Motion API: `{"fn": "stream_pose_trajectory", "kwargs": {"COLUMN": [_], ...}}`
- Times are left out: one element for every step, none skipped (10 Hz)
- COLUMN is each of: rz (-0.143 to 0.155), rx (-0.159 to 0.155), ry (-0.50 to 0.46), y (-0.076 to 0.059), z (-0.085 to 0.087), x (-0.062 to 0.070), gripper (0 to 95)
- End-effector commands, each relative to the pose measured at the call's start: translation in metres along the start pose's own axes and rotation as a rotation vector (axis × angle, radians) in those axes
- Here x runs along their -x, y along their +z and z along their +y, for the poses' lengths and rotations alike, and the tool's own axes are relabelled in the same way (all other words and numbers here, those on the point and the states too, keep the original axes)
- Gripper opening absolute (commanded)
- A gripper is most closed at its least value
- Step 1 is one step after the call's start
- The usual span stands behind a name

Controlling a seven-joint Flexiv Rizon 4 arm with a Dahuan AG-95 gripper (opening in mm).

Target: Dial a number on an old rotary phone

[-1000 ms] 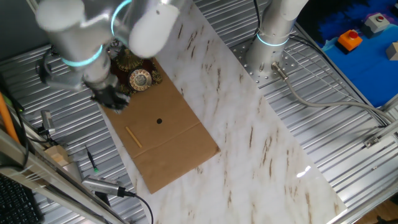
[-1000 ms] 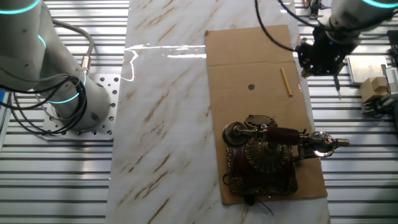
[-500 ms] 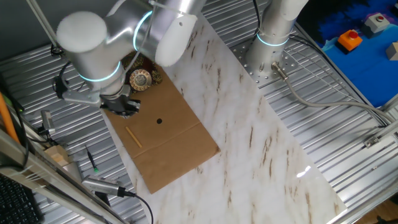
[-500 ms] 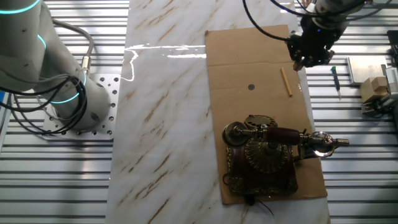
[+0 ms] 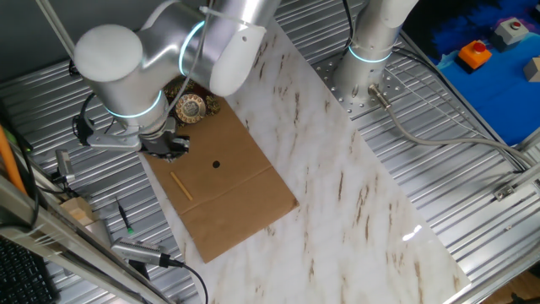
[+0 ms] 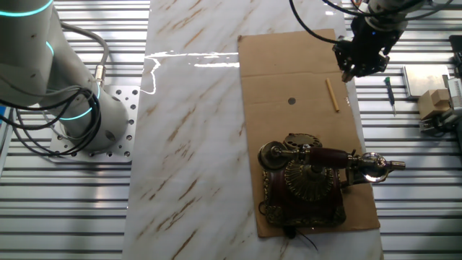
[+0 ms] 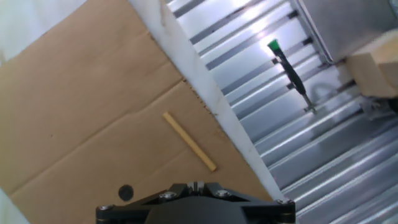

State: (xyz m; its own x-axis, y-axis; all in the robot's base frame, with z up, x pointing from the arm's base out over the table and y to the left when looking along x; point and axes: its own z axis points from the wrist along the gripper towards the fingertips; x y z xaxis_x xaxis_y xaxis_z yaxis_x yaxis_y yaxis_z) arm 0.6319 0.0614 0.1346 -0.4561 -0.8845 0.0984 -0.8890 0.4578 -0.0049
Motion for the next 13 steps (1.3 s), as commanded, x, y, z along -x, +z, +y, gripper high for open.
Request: {"fn": "stream_pose_trajectory", "kwargs": {"rz": [-0.003,-0.006,-0.024,-0.028,-0.033,-0.036,-0.055,-0.062,-0.071,-0.098,-0.109,-0.129,-0.139], "rx": [0.009,0.010,0.017,0.014,0.013,0.012,0.017,0.009,0.011,0.015,0.015,0.012,0.012], "ry": [-0.057,-0.079,-0.120,-0.144,-0.166,-0.171,-0.184,-0.224,-0.267,-0.303,-0.319,-0.360,-0.383], "y": [0.000,0.000,0.000,0.000,0.001,0.001,0.002,0.005,0.009,0.011,0.013,0.017,0.019], "z": [0.000,0.000,0.000,0.000,0.000,0.000,0.001,0.002,0.002,0.001,0.001,0.000,-0.001], "x": [0.001,0.001,0.001,0.001,0.001,0.002,0.004,0.007,0.009,0.011,0.012,0.014,0.015], "gripper": [0.0,0.0,19.0,19.0,19.0,19.0,19.0,19.0,19.0,19.0,19.0,19.0,19.0]}}
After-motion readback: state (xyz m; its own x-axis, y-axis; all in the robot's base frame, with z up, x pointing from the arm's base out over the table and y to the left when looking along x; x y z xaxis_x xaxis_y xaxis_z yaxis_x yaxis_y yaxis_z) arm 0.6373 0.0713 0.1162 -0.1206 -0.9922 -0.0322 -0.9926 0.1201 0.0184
